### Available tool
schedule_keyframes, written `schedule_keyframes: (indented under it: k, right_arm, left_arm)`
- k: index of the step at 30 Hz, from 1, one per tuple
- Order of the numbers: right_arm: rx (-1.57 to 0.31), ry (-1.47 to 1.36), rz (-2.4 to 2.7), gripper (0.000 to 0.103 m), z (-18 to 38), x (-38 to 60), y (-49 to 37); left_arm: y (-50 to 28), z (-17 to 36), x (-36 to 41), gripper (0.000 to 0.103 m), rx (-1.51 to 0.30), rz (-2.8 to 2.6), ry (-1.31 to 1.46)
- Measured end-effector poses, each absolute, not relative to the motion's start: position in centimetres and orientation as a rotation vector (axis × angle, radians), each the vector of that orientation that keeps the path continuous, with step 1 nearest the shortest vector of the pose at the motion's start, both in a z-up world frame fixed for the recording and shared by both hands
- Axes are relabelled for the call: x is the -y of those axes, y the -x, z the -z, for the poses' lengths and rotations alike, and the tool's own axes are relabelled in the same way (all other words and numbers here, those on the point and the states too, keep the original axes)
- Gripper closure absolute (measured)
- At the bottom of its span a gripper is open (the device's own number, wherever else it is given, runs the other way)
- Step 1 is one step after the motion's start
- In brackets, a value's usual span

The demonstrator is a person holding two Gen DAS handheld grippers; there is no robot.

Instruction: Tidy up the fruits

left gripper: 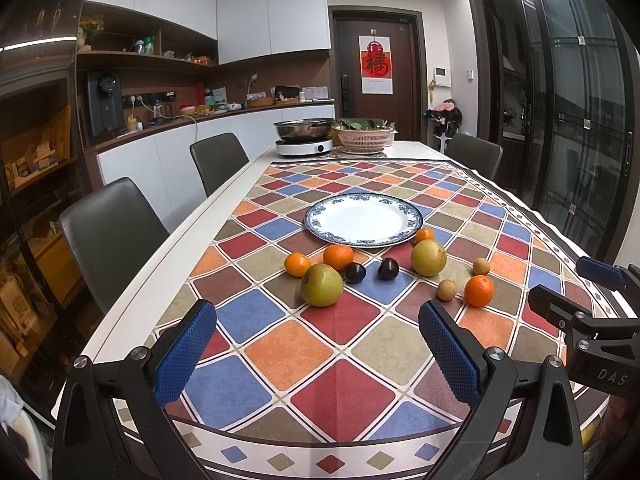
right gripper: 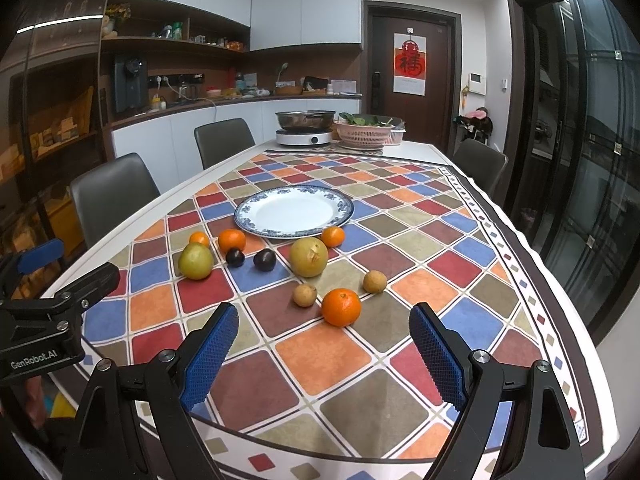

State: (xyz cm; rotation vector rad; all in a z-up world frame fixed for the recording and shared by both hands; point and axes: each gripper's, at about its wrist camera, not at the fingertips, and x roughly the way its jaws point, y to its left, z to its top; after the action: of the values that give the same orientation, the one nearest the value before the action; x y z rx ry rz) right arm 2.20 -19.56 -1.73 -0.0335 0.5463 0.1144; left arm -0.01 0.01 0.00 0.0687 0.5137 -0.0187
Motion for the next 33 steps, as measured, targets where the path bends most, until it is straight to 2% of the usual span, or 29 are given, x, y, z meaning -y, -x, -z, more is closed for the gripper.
schedule_keyframes:
  k: [26,33]
  right_arm:
    - [-0.587,0.083,-0.066,0.015,2.6,19.3,-4.5]
    - [-0.673,0.071,-0.049,0.015,3.0,19.7,-7.7]
  left_arm:
    - [-1.8,0.0,-0.5,0.000,-0.476,-0.007,-0.123]
    - [-4.0,-0.1,-0.5,0.010,-0.419,0.007,-0.138]
